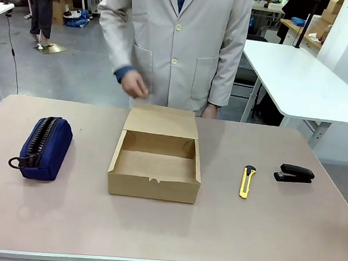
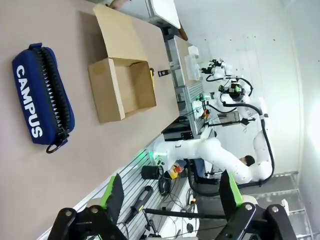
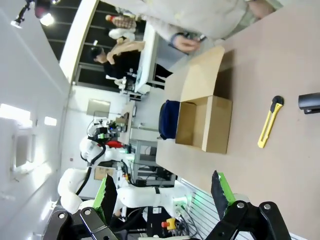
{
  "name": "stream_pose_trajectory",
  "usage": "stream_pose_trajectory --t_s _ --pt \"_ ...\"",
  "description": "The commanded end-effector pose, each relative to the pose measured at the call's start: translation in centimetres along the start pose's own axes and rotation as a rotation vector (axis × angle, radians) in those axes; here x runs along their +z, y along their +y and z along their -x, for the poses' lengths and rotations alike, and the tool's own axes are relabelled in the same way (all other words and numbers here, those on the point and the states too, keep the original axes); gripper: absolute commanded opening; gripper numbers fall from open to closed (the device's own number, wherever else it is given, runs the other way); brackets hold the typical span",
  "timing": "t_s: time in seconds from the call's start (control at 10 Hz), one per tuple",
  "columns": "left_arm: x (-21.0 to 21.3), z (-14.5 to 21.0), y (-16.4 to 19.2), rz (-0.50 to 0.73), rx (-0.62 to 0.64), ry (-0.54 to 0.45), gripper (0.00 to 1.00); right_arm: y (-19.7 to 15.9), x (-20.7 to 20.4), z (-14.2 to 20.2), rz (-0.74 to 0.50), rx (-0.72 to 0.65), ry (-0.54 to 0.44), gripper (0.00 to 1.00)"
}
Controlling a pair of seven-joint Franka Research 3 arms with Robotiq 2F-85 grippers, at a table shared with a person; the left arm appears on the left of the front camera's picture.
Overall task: Pack the item into the box.
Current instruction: Pick up the item indicated by the person and place it inside the Mailer Box.
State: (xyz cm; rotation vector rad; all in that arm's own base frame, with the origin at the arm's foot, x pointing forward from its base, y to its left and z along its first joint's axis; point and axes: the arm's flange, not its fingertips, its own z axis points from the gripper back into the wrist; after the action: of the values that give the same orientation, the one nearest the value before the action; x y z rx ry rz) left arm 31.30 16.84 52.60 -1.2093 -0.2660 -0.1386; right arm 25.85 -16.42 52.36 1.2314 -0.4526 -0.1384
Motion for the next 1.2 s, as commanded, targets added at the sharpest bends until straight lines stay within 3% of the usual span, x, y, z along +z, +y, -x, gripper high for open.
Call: stream_pose_trajectory --t_s 0.0,1.0,1.1 --pt "0.5 0.4 0.4 -0.002 -0.026 0.009 1.0 -0.3 0.3 -0.2 -0.018 0.027 -0.02 1.0" --pt "0.3 0.3 0.4 -0.006 -0.001 -0.002 1.0 -0.3 0.3 -0.2 -0.018 0.027 -0.02 1.0" --pt "-2.7 -0.1 0.1 -0.166 0.005 0.065 1.0 -0.3 0.3 -0.2 -0.018 0.027 -0.02 1.0"
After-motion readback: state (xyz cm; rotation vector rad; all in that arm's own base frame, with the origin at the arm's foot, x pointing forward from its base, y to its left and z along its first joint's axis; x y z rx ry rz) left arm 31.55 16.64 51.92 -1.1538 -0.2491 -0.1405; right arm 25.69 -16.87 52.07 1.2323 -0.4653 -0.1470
